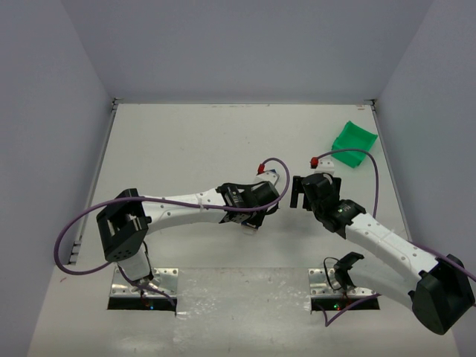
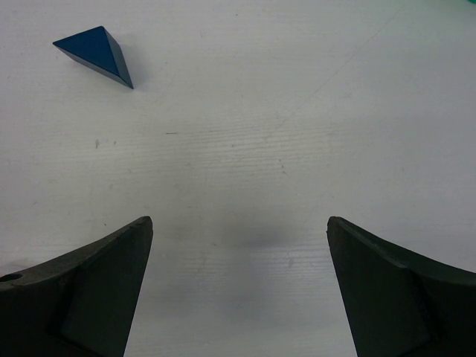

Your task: Build the wood block tower

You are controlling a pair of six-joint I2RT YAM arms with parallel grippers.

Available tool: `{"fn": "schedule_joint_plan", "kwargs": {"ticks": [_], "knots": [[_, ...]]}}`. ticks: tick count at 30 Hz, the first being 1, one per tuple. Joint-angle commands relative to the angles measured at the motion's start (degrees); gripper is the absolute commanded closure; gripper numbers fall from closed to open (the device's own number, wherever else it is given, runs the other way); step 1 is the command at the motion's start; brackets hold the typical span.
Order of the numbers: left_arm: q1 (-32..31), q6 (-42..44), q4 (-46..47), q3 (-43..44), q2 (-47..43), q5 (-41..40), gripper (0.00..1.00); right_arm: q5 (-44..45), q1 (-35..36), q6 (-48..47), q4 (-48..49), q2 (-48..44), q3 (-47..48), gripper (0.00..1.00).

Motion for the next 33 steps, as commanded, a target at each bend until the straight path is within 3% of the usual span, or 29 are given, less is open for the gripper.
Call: {"fn": "schedule_joint_plan", "kwargs": {"ticks": [1,19,22,24,25,33], "knots": [[0.3,-0.6,0.4,2.0,0.1,-0.2,0.67,1.9,-0.3,0.9,0.9,-1.0,1.3,0.01],[0.3,-1.1,-0.1,2.6,-1.5,-2.3,0.47,0.9,-0.3,0.4,0.9,0.4,2.2,0.01],[0.4,-0.7,0.4,2.6,-2.9,-2.7,0.31,0.7,-0.3,0.2,0.9,0.3,2.4,0.01],[0.3,-0.6,0.4,2.6,-4.2,-2.9,0.08,-0.4,-0.3,-0.4,1.3,0.0,2.5,0.01],[0.3,-0.5,0.5,2.6,-5.0,-2.9,0.03,-2.0,-0.3,-0.8,1.8,-0.3,2.4,0.01],[0.4,0.0,1.6,4.4,-12.5,-4.0,0.0,-7.6,-0.3,-5.2,5.2,-2.7,2.2,0.01]]}}
